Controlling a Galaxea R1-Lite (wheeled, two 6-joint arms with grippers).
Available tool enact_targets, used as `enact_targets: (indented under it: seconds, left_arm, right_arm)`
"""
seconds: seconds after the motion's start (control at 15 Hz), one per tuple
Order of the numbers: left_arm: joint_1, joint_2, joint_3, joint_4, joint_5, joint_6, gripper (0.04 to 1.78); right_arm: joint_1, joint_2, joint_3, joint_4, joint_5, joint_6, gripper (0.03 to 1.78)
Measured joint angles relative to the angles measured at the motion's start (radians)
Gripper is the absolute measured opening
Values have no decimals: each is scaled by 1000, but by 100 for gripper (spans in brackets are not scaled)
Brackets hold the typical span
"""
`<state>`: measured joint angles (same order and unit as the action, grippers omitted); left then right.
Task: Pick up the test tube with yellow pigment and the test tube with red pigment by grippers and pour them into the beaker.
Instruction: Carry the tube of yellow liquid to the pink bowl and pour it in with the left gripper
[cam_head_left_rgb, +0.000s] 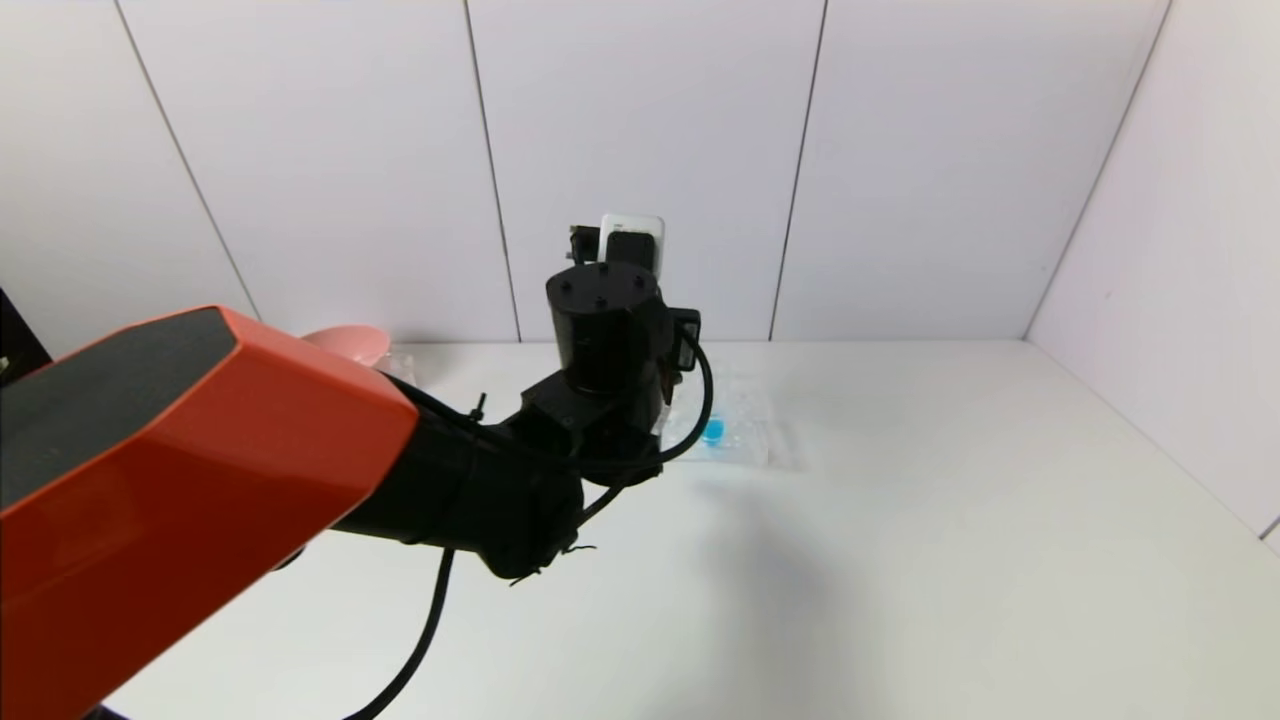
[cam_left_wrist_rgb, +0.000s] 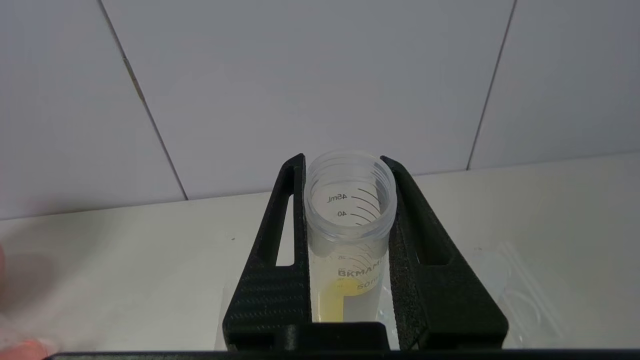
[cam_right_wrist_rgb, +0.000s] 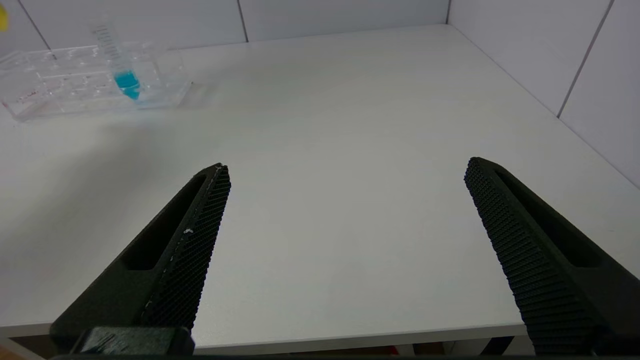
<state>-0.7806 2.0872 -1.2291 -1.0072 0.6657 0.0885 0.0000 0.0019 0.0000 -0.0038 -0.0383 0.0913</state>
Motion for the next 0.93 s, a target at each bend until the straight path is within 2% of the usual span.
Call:
enact_targets:
  seconds: [0.2,0.33,0.6,0.93]
  left_arm:
    - [48,-161,177,94,-179,-27,45]
    - [124,-282,292,159,-334,-32,45]
    - [416,-531,476,312,-704,-31,45]
    - [834,-716,561,510,-1159,57,45]
  right_arm:
    - [0,0,0,0,0,0,171]
    - [0,0,0,0,0,0,171]
    - [0,0,0,0,1,0,171]
    - [0,0,0,0,0,0,171]
